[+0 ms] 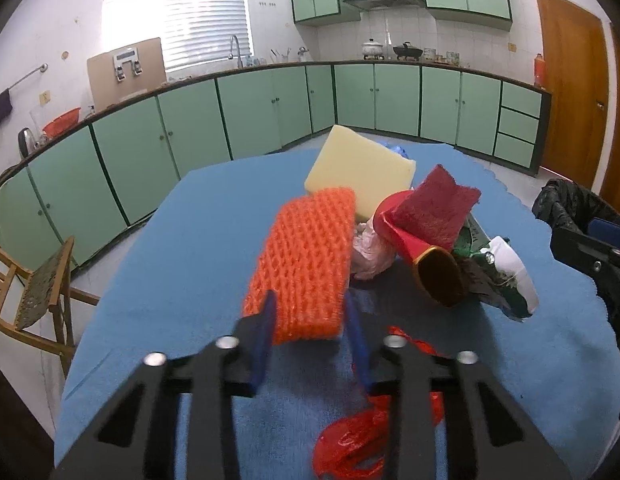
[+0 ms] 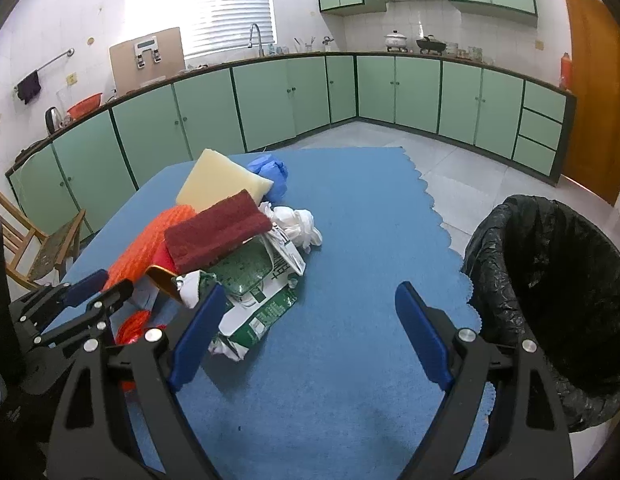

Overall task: Collect trash
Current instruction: 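Return both tools to the pile and grasp another orange net with the left tool, then grasp the red plastic bag with the right tool while the left tool holds the net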

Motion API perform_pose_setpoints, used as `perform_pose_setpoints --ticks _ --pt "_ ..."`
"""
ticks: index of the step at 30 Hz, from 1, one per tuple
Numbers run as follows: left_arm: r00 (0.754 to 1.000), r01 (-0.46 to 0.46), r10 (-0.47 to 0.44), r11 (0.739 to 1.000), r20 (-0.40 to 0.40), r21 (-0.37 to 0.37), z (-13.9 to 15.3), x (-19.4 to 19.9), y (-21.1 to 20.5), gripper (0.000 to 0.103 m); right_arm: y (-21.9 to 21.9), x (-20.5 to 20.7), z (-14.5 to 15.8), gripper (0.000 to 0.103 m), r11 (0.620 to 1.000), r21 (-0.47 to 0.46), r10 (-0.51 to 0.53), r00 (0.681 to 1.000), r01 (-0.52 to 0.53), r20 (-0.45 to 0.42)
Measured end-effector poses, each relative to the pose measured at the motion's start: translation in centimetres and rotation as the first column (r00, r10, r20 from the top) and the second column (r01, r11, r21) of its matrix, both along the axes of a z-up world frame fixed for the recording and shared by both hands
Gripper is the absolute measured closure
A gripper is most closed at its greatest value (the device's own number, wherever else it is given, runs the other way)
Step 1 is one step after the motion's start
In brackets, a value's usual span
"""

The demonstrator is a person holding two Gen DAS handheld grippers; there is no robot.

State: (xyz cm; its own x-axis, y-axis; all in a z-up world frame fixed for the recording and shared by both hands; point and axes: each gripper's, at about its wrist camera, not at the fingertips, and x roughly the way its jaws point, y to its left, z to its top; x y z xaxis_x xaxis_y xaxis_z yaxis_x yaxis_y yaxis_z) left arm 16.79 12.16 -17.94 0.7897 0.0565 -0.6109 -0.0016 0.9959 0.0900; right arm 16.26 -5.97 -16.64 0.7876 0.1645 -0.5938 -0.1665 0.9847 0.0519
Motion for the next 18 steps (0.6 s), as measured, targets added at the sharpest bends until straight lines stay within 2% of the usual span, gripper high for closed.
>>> perform_pose_setpoints --ticks 1,3,11,18 --pt "1.0 0.001 -0.001 1.0 0.002 -0.006 0.0 0.0 0.2 0.086 0.1 -0.1 0.0 0.019 1.0 -0.002 0.002 1.0 -0.002 0.003" --pt "1.0 0.0 0.0 1.0 0.007 -0.021 0.1 -0.2 0.6 0.091 0.4 -0.1 0.1 0.019 1.0 -0.006 0.009 1.0 -0.009 0.008" --pt "0.997 -0.038 0.041 0.998 0.068 -0.045 2.9 -2.1 2.5 0.093 2.5 -0.7 1.3 0.022 0.998 0.023 0.057 0.997 -0.058 0.043" --pt "0.996 -0.064 0.066 0.998 0.065 -0.026 4.3 -4.4 4.6 0.093 5.0 -2.2 1.9 0.029 0.992 0.057 0.114 0.992 -0.117 0.057"
